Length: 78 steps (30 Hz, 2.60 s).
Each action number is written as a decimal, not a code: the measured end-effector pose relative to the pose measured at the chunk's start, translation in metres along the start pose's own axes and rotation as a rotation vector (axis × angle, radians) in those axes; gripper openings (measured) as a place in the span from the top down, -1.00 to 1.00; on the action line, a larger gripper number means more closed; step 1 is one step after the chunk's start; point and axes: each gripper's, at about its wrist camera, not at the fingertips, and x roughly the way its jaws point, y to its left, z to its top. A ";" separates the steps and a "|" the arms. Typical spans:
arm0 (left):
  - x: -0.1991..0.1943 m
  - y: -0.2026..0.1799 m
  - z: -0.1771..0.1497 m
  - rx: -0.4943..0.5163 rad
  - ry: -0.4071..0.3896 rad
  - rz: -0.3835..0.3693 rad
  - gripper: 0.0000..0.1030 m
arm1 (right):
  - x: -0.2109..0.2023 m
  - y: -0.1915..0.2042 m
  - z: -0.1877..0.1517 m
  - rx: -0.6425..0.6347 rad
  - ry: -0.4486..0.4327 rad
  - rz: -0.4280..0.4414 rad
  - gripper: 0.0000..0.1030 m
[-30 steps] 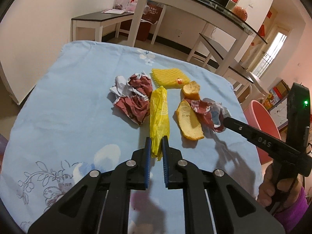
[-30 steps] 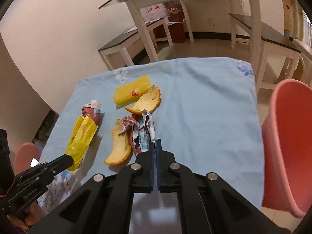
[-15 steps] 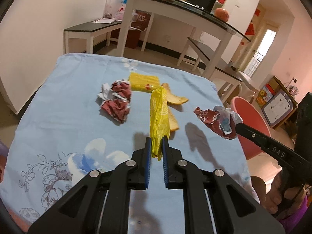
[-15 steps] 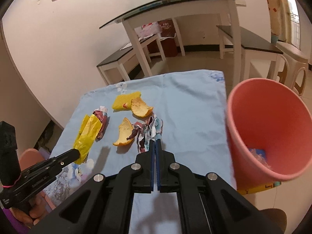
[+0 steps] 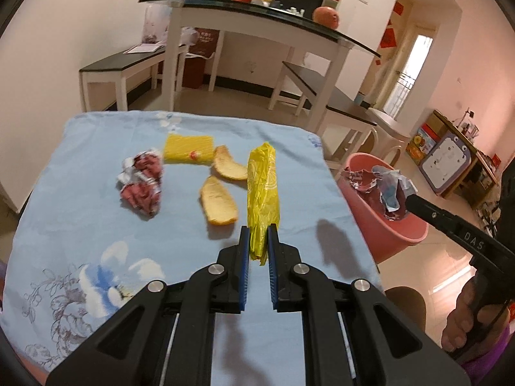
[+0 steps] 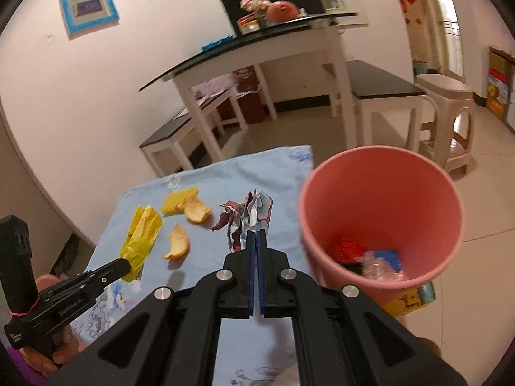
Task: Collect trash
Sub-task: 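Carry both items over the pink bucket and open both grippers, then move both grippers back over the table toward the crumpled wrapper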
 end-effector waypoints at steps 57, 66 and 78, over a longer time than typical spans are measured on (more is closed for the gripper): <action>0.106 -0.166 0.036 0.183 0.104 -0.180 0.30 | -0.006 -0.131 0.001 0.203 -0.047 -0.208 0.31; 0.086 -0.158 0.035 0.179 0.070 -0.177 0.30 | -0.013 -0.117 0.001 0.176 -0.050 -0.196 0.30; 0.052 -0.121 0.022 0.144 0.050 -0.090 0.30 | -0.022 -0.077 -0.001 0.116 -0.054 -0.136 0.24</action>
